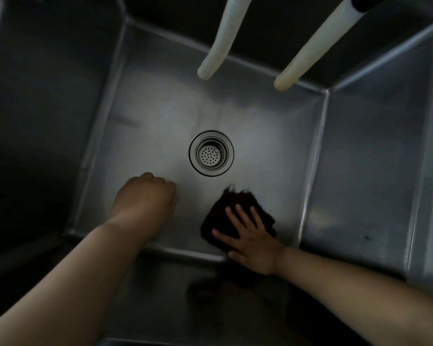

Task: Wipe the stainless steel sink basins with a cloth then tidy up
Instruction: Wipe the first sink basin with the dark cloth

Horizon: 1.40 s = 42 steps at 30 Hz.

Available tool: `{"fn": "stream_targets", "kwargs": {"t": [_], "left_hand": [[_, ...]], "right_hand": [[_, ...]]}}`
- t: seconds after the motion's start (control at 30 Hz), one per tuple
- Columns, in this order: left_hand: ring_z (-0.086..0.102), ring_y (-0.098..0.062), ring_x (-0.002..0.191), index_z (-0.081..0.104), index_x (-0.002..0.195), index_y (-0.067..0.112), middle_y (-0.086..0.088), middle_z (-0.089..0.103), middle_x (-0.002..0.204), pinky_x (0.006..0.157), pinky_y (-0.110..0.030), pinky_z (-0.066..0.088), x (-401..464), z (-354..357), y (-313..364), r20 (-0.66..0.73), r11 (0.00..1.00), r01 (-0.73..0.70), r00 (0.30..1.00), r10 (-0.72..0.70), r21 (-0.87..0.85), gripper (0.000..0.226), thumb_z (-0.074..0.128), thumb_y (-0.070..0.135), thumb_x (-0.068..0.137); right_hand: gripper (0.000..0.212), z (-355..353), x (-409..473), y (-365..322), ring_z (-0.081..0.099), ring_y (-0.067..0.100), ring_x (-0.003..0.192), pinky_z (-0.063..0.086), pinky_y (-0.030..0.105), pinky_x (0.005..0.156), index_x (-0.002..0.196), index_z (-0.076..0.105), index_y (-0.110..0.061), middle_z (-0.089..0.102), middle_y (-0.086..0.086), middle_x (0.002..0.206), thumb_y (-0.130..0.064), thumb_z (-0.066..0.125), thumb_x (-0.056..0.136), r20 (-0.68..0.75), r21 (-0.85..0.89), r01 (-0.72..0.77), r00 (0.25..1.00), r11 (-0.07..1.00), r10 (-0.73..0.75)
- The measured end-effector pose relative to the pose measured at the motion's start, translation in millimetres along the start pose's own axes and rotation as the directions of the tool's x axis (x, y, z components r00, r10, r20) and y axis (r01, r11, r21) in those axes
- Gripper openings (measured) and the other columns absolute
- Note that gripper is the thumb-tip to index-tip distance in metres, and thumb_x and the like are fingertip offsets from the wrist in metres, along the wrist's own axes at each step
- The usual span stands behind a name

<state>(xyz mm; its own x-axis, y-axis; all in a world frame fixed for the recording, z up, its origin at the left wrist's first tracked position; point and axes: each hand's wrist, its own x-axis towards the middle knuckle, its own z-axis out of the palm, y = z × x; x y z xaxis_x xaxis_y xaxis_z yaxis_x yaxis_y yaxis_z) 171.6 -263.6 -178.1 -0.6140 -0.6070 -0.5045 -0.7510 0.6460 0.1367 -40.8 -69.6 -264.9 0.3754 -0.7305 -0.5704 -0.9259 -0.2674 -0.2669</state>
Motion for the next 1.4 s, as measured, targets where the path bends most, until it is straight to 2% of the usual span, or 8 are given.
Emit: {"fn": "stream_targets", "kwargs": {"t": [0.1, 0.27, 0.4, 0.8, 0.93, 1.03, 1.23, 1.4], "left_hand": [[0.05, -0.021, 0.107, 0.056, 0.111, 0.024, 0.003, 0.06, 0.112, 0.081, -0.028, 0.036, 1.5, 2.4, -1.3, 0.016, 1.0, 0.013, 1.0, -0.013, 0.01, 0.028, 0.036, 0.036, 0.095], [0.051, -0.023, 0.104, 0.058, 0.108, 0.025, 0.001, 0.061, 0.108, 0.08, -0.029, 0.037, 4.8, 4.6, -3.7, 0.006, 0.998, 0.047, 0.999, -0.046, -0.045, 0.027, 0.037, 0.035, 0.095], [0.053, -0.022, 0.103, 0.058, 0.105, 0.025, 0.002, 0.062, 0.107, 0.08, -0.03, 0.038, 6.7, 6.4, -2.7, 0.013, 0.998, 0.06, 0.998, -0.06, -0.028, 0.026, 0.037, 0.036, 0.094], [0.054, -0.024, 0.098, 0.061, 0.108, 0.026, -0.001, 0.064, 0.102, 0.076, -0.03, 0.039, 9.6, 3.4, -9.5, -0.039, 0.983, 0.174, 0.984, -0.177, -0.059, 0.028, 0.041, 0.033, 0.091], [0.053, -0.026, 0.099, 0.062, 0.107, 0.022, -0.003, 0.063, 0.102, 0.076, -0.031, 0.039, 7.9, -1.8, -12.1, -0.065, 0.971, 0.224, 0.971, -0.23, -0.085, 0.025, 0.044, 0.029, 0.091], [0.052, -0.026, 0.1, 0.061, 0.105, 0.021, -0.002, 0.063, 0.102, 0.073, -0.03, 0.034, 8.1, -3.2, -11.4, -0.064, 0.971, 0.235, 0.969, -0.238, -0.055, 0.023, 0.045, 0.028, 0.09], [0.051, -0.025, 0.101, 0.06, 0.104, 0.022, -0.002, 0.062, 0.103, 0.073, -0.03, 0.032, 8.3, -2.3, -10.1, -0.063, 0.971, 0.233, 0.97, -0.236, -0.044, 0.021, 0.044, 0.027, 0.091], [0.05, -0.024, 0.104, 0.057, 0.113, 0.024, -0.002, 0.06, 0.108, 0.073, -0.03, 0.032, 9.8, 1.3, -11.8, 0.003, 0.964, 0.257, 0.966, -0.257, -0.065, 0.026, 0.042, 0.027, 0.092]], "right_hand": [[0.064, 0.1, 6.9, 9.4, -0.029, 0.036, 0.137, -0.03, 0.048, 0.105, 0.143, -0.007, -0.05, -0.029, 0.001, 0.15, -0.049, 0.035, 0.095, 0.04, -0.029, 0.12, 0.992, 0.992, -0.119], [0.073, -34.5, 36.5, 53.2, 0.01, 0.04, 0.14, 0.004, 0.062, 0.107, 0.144, 0.031, -0.038, 0.019, 0.01, 0.154, -0.054, 0.063, 0.08, -0.109, -0.118, 0.006, 0.994, 0.993, -0.019], [0.077, -58.7, 71.8, 107.6, -0.027, 0.028, 0.138, -0.024, 0.047, 0.107, 0.14, -0.009, -0.047, -0.019, 0.001, 0.152, -0.059, 0.046, 0.086, -0.148, -0.156, -0.192, 0.974, 0.969, 0.169], [0.072, -86.0, 99.8, 138.5, -0.022, 0.031, 0.142, -0.018, 0.046, 0.11, 0.147, -0.011, -0.037, -0.019, 0.012, 0.157, -0.059, 0.031, 0.092, -0.222, 0.078, -0.541, 0.809, 0.837, 0.544], [0.075, -50.9, 66.6, 65.9, 0.011, 0.048, 0.14, 0.004, 0.062, 0.109, 0.147, 0.021, -0.025, 0.017, 0.027, 0.152, -0.05, 0.054, 0.084, -0.293, 0.001, -0.348, 0.896, 0.937, 0.333], [0.068, -36.6, 58.2, 21.1, 0.028, 0.049, 0.134, 0.016, 0.068, 0.102, 0.143, 0.036, -0.024, 0.034, 0.025, 0.147, -0.055, 0.042, 0.083, -0.254, -0.12, -0.163, 0.959, 0.979, 0.129], [0.066, -63.0, 113.1, 5.8, 0.01, 0.039, 0.143, 0.004, 0.059, 0.113, 0.148, 0.024, -0.031, 0.017, 0.013, 0.156, -0.054, 0.042, 0.088, -0.175, -0.185, 0.12, 0.973, 0.975, -0.152], [0.066, -101.9, 175.3, 22.0, -0.007, 0.031, 0.145, -0.01, 0.048, 0.115, 0.15, 0.008, -0.032, -0.001, 0.008, 0.159, -0.049, 0.037, 0.093, -0.249, -0.166, 0.002, 0.968, 0.986, -0.044]]}}
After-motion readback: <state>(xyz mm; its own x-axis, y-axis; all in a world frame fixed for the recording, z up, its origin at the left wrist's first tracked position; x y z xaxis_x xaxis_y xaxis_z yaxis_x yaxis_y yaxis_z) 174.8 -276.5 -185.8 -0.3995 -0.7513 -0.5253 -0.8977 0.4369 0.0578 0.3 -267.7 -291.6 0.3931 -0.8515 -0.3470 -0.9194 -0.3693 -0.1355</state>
